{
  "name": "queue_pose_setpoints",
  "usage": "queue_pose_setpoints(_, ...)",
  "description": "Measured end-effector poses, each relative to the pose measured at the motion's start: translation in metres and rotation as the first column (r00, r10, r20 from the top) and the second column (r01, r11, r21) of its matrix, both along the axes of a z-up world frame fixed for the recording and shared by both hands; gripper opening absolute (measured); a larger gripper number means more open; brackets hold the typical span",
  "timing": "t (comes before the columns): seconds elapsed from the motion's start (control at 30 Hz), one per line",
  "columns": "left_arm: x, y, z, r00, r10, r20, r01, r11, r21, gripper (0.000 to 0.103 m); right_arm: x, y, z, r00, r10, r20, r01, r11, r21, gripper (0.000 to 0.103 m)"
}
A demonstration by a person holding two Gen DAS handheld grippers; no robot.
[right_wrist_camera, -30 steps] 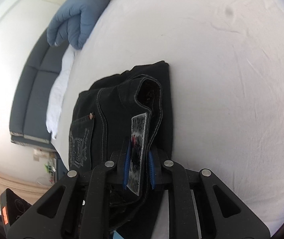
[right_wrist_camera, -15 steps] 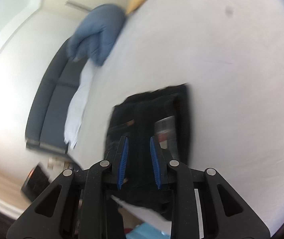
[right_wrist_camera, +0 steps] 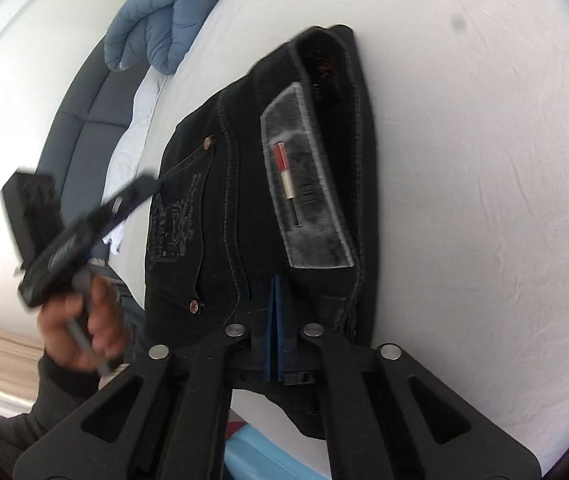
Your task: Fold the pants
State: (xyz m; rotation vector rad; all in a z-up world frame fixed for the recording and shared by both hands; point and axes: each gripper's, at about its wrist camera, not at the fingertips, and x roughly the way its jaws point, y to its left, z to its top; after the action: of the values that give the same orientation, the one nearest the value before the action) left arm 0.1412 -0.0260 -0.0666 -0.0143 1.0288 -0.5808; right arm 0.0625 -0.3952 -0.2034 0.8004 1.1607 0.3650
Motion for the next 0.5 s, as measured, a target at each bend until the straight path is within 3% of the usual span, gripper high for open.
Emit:
queue_pose_setpoints(0.07, 0.018, 0.003, -0.018, 0.998, -0.014, -0.068, 0.012, 1.0, -0.025, 0.034, -0.001, -0.002, -0.003, 1.0, -0.007, 0.001, 0.007, 1.0, 0.009, 0.0)
queue_pose_setpoints(0.13, 0.017, 0.009, -0.029, 0.997, -0.018, -0.079, 0.016, 1.0, -0.019, 0.009, 0.0, -0.001, -0.004, 1.0, -0.01, 0.005, 0.01, 1.0, 0.004, 0.0)
queue_pose_setpoints(0.5, -0.108, 0.042, -0.03, 0.999, -0.052, 0.014, 0.052, 0.999, 0.01, 0.008, -0.015, -0.009, -0.006, 1.0, -0.01, 0.026, 0.01, 1.0, -0.02, 0.0)
